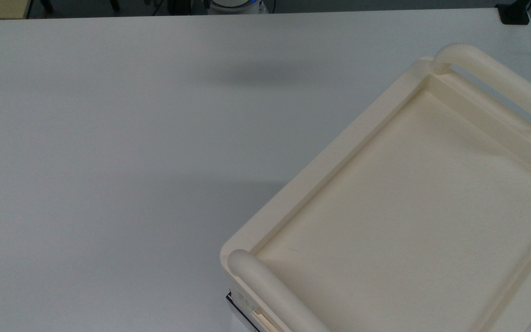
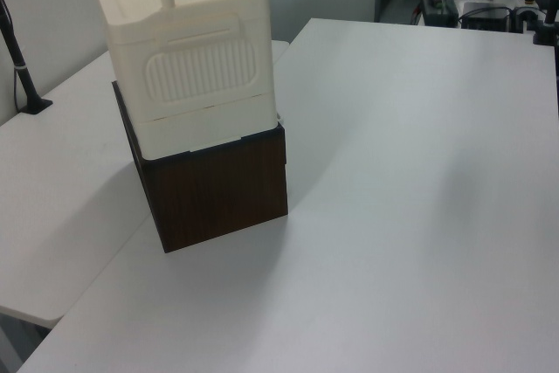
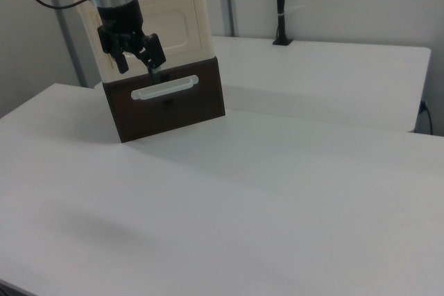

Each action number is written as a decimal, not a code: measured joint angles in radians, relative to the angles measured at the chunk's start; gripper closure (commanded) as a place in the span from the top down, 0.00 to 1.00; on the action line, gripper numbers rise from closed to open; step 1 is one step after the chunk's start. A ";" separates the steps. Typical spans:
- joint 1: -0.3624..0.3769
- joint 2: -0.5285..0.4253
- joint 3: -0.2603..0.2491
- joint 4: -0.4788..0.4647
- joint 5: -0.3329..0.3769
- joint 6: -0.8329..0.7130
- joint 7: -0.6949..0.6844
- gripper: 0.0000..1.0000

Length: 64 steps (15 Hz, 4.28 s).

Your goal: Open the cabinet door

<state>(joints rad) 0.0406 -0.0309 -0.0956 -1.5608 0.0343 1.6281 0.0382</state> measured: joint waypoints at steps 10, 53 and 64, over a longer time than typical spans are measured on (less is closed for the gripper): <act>0.000 0.000 0.001 0.000 0.000 0.000 -0.007 1.00; 0.030 0.255 0.310 0.120 0.245 0.717 -0.448 0.35; 0.053 0.298 0.311 0.121 0.241 0.778 -0.450 0.08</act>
<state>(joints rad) 0.0933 0.2667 0.2152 -1.4399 0.2750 2.4065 -0.4113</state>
